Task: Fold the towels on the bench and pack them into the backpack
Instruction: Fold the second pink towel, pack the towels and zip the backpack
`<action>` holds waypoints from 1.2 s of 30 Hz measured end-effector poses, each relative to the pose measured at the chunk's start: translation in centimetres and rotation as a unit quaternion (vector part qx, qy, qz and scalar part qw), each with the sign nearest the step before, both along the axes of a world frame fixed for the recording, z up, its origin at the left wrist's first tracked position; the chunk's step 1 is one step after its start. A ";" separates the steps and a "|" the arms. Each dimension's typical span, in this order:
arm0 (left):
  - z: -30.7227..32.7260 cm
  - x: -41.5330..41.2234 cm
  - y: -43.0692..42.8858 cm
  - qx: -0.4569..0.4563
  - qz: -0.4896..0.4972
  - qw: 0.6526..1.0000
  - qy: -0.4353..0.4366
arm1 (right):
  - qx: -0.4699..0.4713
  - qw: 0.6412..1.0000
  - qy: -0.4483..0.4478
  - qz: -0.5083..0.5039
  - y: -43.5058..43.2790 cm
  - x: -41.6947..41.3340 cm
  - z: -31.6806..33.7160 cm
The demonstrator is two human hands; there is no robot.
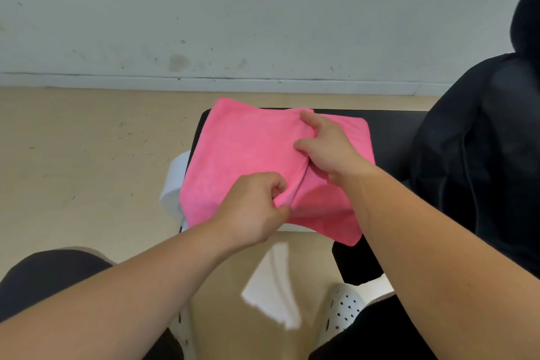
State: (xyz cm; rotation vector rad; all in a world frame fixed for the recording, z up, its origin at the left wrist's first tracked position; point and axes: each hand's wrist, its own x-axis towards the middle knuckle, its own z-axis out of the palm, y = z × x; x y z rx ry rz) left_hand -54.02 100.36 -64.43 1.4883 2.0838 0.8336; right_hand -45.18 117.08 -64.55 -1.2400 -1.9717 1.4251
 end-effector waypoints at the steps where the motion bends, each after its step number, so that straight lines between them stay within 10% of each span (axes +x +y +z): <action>1: 0.0 -0.1 0.1 0.002 -0.003 1.000 0.019 | 0.010 1.000 -0.006 0.008 0.1 0.0 0.1; 14: 0.4 2.4 1.0 0.013 -0.117 0.992 -0.055 | 0.129 0.990 -0.046 0.022 1.3 2.2 2.1; 23: 0.6 -2.7 1.6 0.097 0.020 0.985 0.142 | 0.308 0.908 -0.284 0.021 0.0 1.7 1.9; 31: 1.0 -9.6 0.1 -0.062 0.153 0.967 0.197 | 0.240 0.854 -0.420 0.192 -1.5 -2.0 0.4; 36: 0.9 -10.7 -2.3 -0.164 0.147 0.952 0.214 | 0.391 0.866 -0.299 0.089 -3.1 -4.8 1.8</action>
